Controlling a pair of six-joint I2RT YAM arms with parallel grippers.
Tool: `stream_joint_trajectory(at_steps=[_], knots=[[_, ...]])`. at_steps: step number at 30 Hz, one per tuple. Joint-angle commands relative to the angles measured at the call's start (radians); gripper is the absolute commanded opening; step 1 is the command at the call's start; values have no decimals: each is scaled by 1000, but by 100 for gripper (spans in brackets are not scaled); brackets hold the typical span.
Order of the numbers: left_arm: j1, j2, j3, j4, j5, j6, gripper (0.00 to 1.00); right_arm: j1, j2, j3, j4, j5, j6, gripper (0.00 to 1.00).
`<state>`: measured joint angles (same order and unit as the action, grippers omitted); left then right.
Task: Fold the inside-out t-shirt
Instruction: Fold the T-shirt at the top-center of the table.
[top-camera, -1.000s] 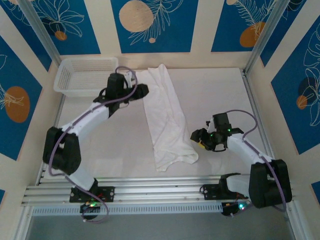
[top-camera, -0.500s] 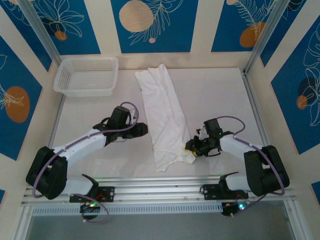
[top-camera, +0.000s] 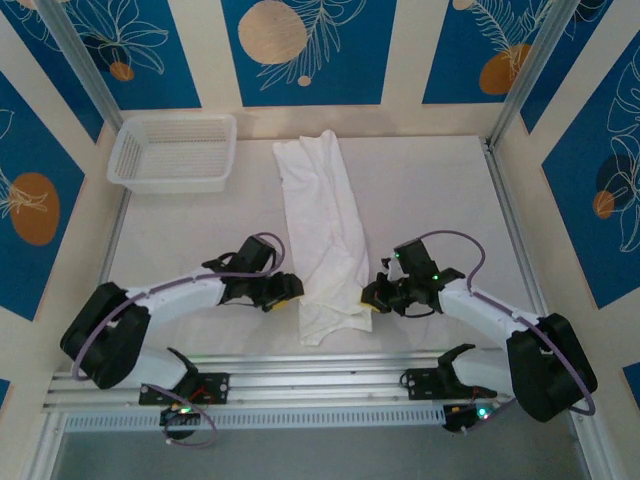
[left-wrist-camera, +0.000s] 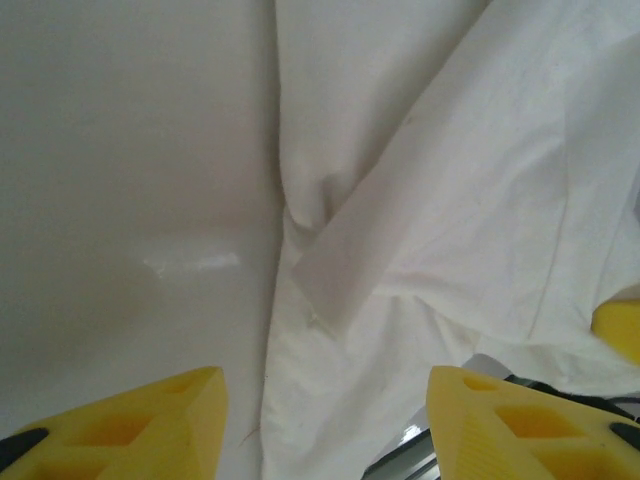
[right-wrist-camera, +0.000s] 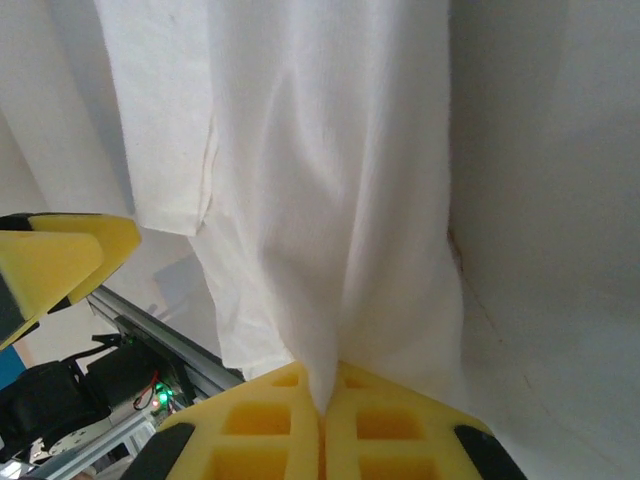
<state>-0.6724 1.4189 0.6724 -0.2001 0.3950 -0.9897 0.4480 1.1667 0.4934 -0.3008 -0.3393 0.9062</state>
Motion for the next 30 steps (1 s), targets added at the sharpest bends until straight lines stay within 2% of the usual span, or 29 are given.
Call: stream_joint_trajectory(at_steps=[1,6,12,17,21,26,30], knots=[[-30,53,13,88,34,-50,55,13,-3,5,-16,20,42,5],[-43,111,22,129,19,-55,50,14,4,10,-35,35,36,5],[-58,196,25,211,46,-51,36,14,7,4,-44,49,41,4],[-65,235,23,233,38,-61,36,14,0,1,-53,57,48,4],[-65,223,33,219,-10,-56,34,14,-4,-8,-54,62,53,3],[-65,214,59,250,-50,-63,26,15,-4,-15,-40,60,62,3],[-66,238,69,314,-24,-79,16,15,-4,-16,-39,65,62,3]])
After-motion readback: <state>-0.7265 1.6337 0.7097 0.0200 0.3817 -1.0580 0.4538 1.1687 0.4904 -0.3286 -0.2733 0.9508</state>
